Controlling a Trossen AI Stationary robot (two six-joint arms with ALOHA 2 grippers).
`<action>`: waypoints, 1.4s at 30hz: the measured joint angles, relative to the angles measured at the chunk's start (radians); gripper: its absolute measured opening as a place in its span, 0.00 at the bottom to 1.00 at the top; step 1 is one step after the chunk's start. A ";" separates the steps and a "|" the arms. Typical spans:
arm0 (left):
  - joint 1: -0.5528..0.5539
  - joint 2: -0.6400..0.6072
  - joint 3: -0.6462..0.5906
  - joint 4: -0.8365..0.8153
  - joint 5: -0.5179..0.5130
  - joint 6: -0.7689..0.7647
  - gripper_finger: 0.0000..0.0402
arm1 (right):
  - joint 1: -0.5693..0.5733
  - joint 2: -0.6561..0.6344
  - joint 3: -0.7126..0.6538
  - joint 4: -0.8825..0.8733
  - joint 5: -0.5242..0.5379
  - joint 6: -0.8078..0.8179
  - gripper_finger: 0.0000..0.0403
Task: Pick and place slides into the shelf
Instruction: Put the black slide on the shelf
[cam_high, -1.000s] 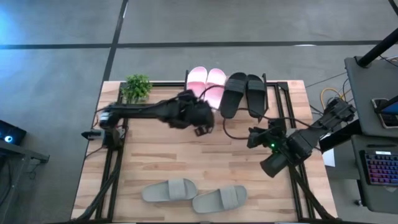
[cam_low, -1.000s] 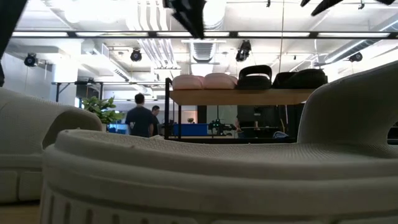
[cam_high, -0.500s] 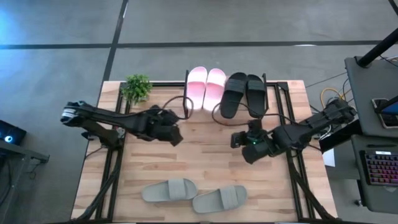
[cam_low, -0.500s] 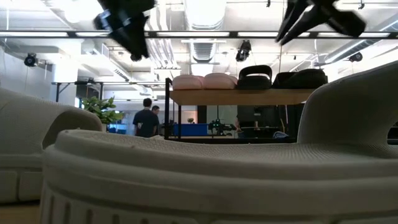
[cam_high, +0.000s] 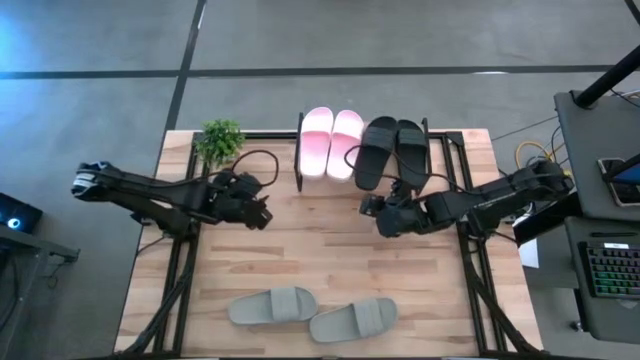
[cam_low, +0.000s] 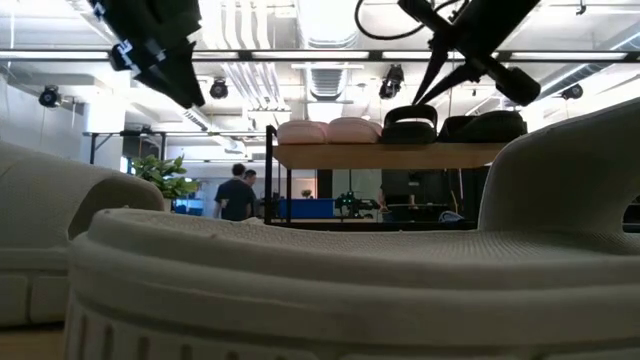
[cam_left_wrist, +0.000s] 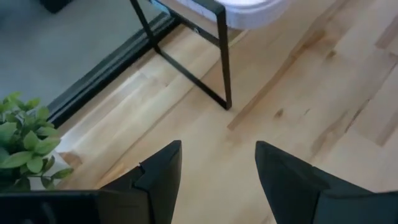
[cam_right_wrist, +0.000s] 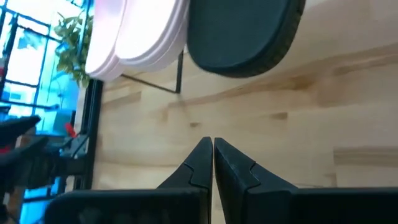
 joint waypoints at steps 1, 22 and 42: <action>0.000 -0.011 -0.016 0.011 -0.004 0.000 0.47 | -0.004 0.005 0.000 0.000 0.001 0.004 0.02; 0.005 -0.046 -0.066 0.115 -0.004 0.050 0.47 | -0.111 0.119 0.073 -0.076 0.027 -0.059 0.02; 0.012 -0.035 -0.070 0.162 -0.008 0.080 0.47 | -0.111 0.116 0.208 -0.446 0.181 0.020 0.02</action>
